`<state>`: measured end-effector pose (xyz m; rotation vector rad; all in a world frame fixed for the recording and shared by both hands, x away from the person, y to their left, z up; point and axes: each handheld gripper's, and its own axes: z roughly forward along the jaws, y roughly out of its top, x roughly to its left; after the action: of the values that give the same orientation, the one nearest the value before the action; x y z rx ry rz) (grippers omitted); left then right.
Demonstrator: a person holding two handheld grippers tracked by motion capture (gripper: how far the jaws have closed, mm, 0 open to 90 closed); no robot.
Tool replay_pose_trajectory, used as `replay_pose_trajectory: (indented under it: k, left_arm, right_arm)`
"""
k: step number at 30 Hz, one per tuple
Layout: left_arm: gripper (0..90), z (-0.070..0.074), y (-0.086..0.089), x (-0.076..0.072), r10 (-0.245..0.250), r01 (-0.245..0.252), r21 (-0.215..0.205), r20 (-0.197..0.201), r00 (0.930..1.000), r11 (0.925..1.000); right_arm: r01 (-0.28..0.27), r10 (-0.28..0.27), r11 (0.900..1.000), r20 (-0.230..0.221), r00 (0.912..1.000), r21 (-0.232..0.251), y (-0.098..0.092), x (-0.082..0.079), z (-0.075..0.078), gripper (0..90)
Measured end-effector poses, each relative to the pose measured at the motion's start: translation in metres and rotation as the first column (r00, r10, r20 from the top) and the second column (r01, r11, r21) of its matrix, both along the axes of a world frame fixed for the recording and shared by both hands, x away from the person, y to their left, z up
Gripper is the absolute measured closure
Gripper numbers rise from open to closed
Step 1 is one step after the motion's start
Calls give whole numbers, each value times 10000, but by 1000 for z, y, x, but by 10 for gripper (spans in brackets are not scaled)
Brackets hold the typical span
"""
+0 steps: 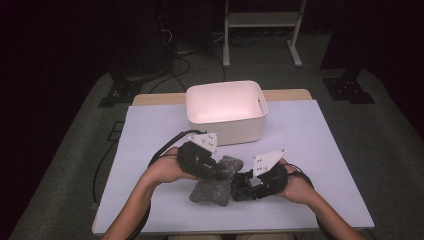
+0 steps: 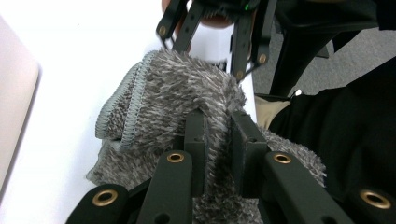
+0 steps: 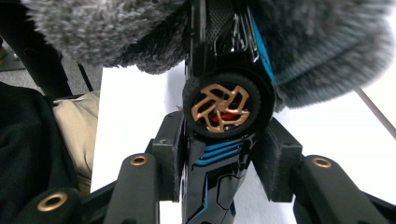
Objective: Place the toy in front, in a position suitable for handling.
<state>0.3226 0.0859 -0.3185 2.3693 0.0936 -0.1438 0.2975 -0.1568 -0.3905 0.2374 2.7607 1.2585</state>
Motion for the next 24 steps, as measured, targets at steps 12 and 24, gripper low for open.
replay_pose_trajectory:
  k: [12, 24]
  left_arm:
    - [785, -14, 8, 3, 65, -71, -177, -306, 9995, 9998]
    - [786, -1, 20, 1, 306, -308, -197, -116, 9995, 9993]
  right_arm:
    - [229, -226, 9994, -133, 9997, 273, -6, 0, -1, 558]
    - [-60, 63, 9968, -43, 10000, 803, 14, 6, 6, 578]
